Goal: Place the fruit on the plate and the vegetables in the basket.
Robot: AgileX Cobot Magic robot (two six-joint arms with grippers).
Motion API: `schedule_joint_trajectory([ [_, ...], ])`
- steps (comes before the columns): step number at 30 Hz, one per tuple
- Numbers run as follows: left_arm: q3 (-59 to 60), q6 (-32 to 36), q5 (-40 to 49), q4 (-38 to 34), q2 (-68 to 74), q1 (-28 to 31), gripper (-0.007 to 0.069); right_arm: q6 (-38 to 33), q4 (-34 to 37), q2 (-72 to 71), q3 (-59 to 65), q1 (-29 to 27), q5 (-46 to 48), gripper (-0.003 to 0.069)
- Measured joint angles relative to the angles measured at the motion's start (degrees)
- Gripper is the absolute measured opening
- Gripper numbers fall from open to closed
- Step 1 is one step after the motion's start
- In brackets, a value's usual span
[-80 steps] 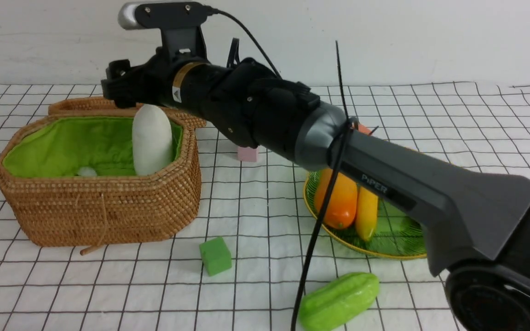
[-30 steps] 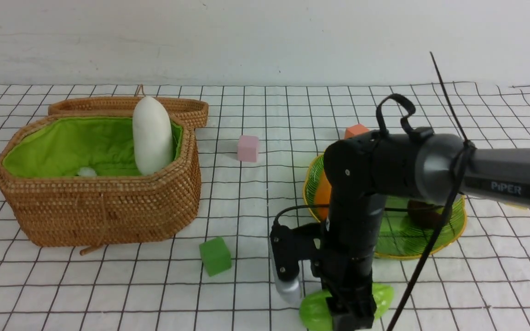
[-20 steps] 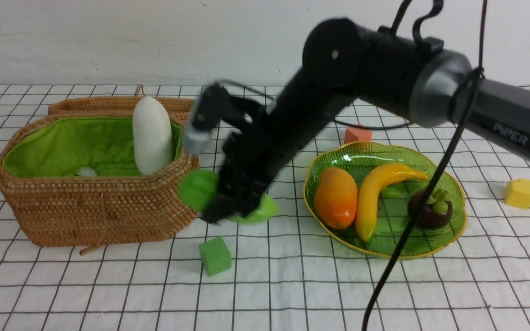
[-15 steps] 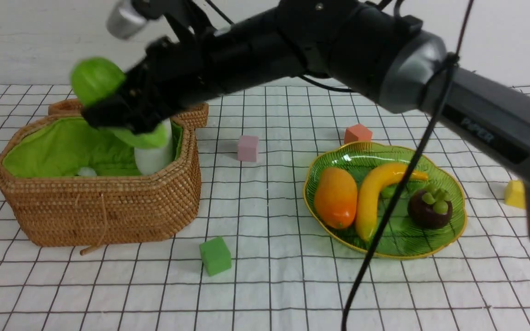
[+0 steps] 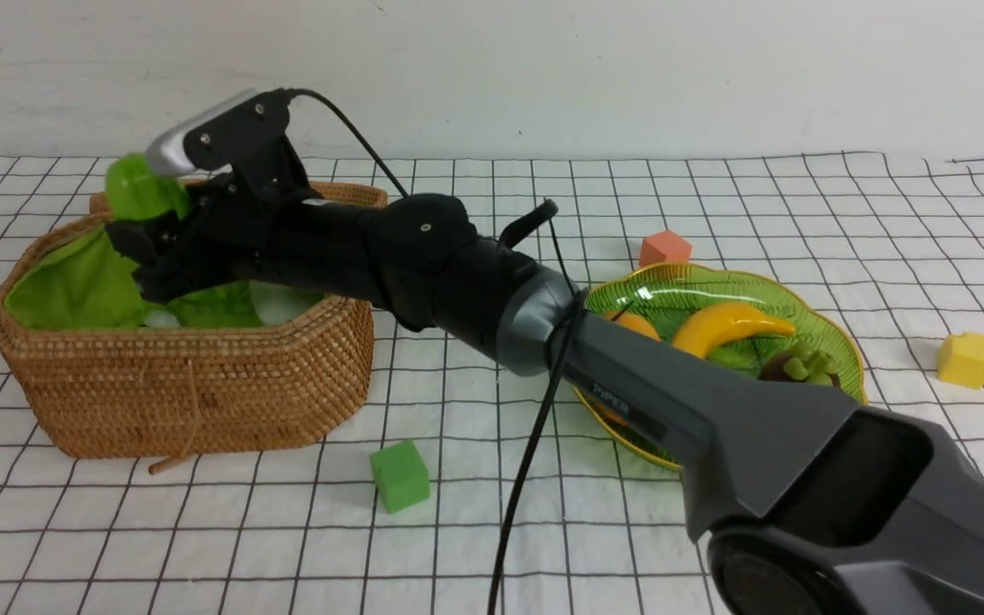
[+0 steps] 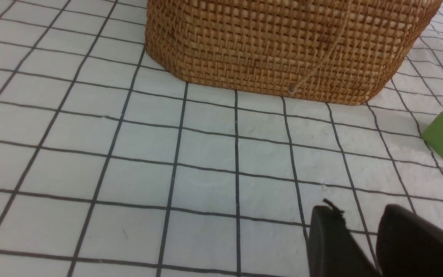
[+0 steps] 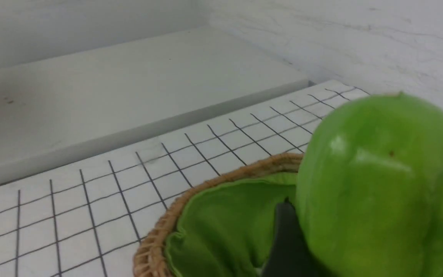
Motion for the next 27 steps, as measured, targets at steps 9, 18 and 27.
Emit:
schedule_joint_trajectory([
  [9,0.0,0.0,0.0,0.0,0.0,0.0,0.0188,-0.1,0.9,0.1,-0.4,0.0,1.6,0.0636],
  [18,0.0,0.0,0.0,0.0,0.0,0.0,0.0198,6.7,-22.3,-8.3,-0.4,-0.9,20.4,0.0596],
  [27,0.0,0.0,0.0,0.0,0.0,0.0,0.0206,46.2,-73.8,-27.0,2.4,-4.3,54.2,0.0041],
])
